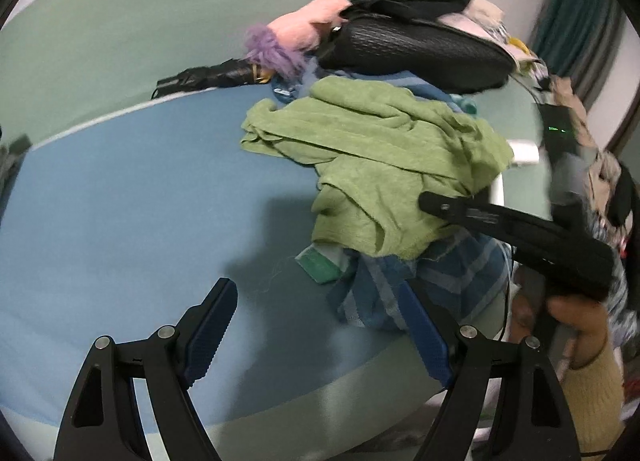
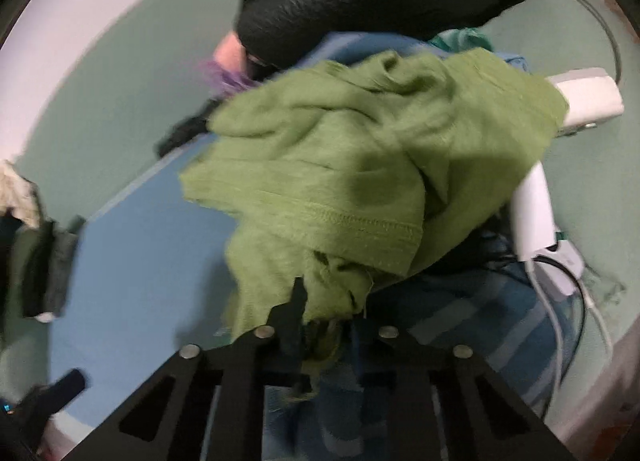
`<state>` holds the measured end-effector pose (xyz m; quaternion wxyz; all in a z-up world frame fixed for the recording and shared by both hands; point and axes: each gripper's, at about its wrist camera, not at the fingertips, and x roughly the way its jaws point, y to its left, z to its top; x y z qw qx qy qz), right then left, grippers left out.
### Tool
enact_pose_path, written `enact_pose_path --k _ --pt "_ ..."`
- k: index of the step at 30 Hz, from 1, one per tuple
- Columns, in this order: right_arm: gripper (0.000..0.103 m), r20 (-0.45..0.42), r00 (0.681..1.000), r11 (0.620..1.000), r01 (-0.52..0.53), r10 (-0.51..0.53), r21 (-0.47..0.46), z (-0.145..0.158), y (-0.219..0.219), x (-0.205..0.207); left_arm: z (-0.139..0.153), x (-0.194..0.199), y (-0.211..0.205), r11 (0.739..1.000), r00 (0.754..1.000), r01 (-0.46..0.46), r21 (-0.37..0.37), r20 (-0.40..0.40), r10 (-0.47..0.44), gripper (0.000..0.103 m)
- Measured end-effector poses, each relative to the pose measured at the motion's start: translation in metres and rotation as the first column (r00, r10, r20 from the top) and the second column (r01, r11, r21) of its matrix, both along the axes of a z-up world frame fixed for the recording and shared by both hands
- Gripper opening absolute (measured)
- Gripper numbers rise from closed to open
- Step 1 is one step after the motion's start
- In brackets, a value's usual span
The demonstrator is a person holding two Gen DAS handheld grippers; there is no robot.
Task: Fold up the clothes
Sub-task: 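Grasp the green shirt edge with the left gripper while the right gripper grasps another edge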
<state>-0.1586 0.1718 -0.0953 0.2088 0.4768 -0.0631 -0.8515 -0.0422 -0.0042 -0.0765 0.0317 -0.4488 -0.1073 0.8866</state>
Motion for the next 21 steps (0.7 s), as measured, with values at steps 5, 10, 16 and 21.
enact_pose_path --k 5,10,16,21 --pt "0.01 0.022 0.992 0.977 -0.118 0.124 -0.176 0.021 0.0 0.018 -0.005 0.003 -0.016 0.997 0.999 -0.045 0.058 -0.001 0.045 0.083" --pt "0.01 -0.043 0.946 0.884 -0.316 0.321 -0.344 0.055 -0.022 0.048 -0.021 0.0 -0.025 0.986 0.996 -0.086 0.141 0.047 0.081 0.083" --pt "0.01 -0.061 0.92 0.846 -0.381 0.387 -0.372 0.067 -0.036 0.054 -0.015 0.015 -0.041 0.944 0.995 -0.091 0.319 -0.003 0.096 0.083" --pt "0.01 -0.073 0.887 0.8 -0.444 0.456 -0.403 0.075 -0.053 0.066 -0.005 0.028 -0.055 0.911 0.985 -0.14 0.389 -0.034 0.167 0.08"
